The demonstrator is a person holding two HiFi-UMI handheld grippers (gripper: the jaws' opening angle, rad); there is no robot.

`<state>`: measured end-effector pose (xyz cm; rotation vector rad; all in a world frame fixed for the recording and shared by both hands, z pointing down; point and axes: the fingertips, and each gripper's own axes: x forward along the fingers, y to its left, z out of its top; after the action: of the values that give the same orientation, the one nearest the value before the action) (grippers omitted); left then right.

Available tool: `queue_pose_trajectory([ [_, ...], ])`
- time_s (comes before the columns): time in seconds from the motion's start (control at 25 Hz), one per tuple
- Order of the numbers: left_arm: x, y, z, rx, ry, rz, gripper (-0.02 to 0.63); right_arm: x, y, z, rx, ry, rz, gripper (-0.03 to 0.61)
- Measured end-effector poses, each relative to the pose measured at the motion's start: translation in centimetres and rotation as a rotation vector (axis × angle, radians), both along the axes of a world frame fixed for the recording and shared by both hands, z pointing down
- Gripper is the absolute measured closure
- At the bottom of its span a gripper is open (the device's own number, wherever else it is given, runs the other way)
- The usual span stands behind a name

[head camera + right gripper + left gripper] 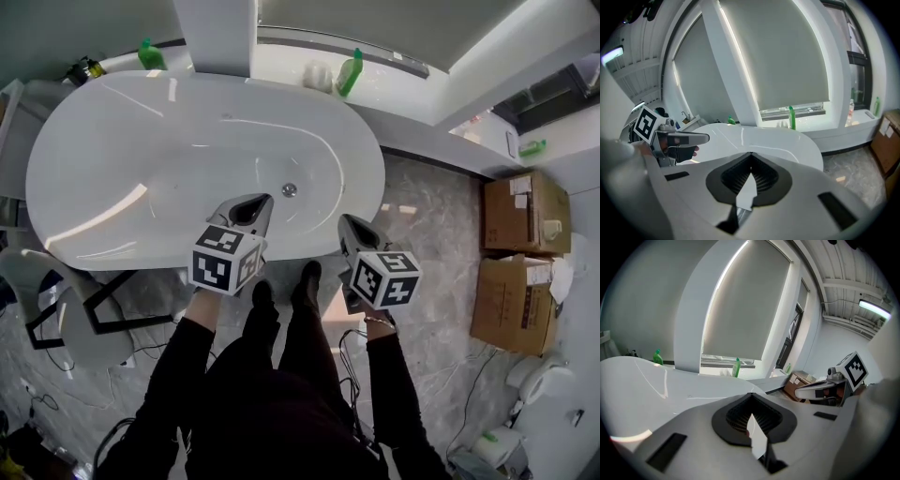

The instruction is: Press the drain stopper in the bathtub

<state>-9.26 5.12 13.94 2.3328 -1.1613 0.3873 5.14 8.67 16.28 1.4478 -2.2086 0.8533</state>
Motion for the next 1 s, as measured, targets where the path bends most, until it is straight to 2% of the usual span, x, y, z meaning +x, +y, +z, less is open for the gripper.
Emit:
queue_pose_trajectory([
  [0.28, -0.1, -2.2, 1.2, -0.024, -0.009, -0.046, 0.606, 0.0, -2.6, 1.2, -0.016, -0.011, -0.043, 0.577],
  [0.56, 1.6, -5.8, 3.3, -0.068, -0.036, -0.084, 0.606, 1.4, -7.3, 2.5, -0.037, -0.014, -0.102, 0.577],
  [1.0, 5.7, -11.9, 11.3, -0.177, -0.114, -0.119, 0.606, 3.4, -13.5, 10.3, -0.16, -0.026, -0.202, 0.577],
])
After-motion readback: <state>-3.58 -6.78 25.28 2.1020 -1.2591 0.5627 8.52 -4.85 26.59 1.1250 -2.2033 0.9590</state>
